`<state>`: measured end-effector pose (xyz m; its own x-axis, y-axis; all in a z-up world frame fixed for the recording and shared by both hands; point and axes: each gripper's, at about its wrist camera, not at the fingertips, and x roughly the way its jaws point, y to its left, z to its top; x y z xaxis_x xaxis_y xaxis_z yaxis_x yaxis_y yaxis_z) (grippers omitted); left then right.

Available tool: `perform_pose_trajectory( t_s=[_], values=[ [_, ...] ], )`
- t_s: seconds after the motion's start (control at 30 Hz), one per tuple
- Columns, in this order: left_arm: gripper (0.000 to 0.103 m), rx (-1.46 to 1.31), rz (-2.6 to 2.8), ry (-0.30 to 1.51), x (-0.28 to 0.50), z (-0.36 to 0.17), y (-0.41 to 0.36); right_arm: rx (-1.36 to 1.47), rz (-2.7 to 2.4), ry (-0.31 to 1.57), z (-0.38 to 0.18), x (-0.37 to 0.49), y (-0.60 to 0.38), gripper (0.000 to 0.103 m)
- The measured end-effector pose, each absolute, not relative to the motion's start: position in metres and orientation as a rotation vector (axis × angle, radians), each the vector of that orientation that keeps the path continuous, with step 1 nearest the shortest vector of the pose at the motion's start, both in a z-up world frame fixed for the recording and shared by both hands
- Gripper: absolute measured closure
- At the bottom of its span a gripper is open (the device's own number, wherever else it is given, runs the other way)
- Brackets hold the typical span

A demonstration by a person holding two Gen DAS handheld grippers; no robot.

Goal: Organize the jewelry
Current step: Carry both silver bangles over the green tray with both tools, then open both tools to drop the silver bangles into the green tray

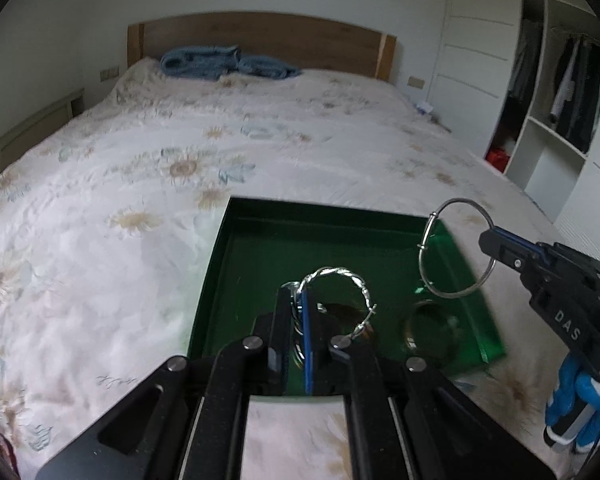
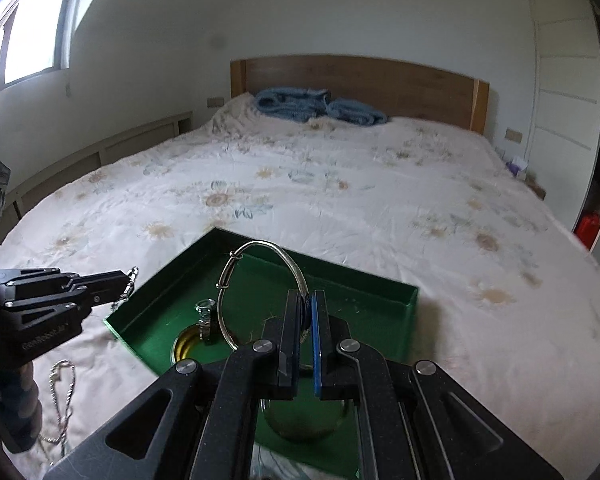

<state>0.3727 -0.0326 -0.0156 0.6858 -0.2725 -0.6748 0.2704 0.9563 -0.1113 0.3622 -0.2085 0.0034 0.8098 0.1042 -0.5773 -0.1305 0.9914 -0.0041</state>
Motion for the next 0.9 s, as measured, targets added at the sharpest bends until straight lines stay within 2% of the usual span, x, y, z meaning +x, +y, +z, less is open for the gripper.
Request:
perform_pose_trajectory(
  t_s=[0.4, 0.73, 0.77, 0.87, 0.9],
  values=[
    [0.099, 0.008, -0.25, 0.891, 0.418, -0.084, -0.041, 0.02, 0.098, 0.817, -0.066, 0.428, -0.213, 0.099],
    [0.097, 0.0, -0.221, 0.919, 0.425, -0.087, -0.043, 0.029, 0.073, 0.952, -0.09, 0.445, -0.217, 0.099],
    [0.097, -0.002, -0.217, 0.919, 0.425, -0.086, -0.043, 0.032, 0.07, 0.956, -0.09, 0.446, -0.218, 0.096],
    [0.094, 0.011, -0.218, 0.89, 0.421, -0.08, -0.044, 0.042, 0.074, 0.936, -0.085, 0.443, -0.219, 0.072],
    [0.092, 0.019, -0.216, 0.878, 0.419, -0.077, -0.044, 0.044, 0.072, 0.926, -0.082, 0.441, -0.22, 0.068]
  ],
)
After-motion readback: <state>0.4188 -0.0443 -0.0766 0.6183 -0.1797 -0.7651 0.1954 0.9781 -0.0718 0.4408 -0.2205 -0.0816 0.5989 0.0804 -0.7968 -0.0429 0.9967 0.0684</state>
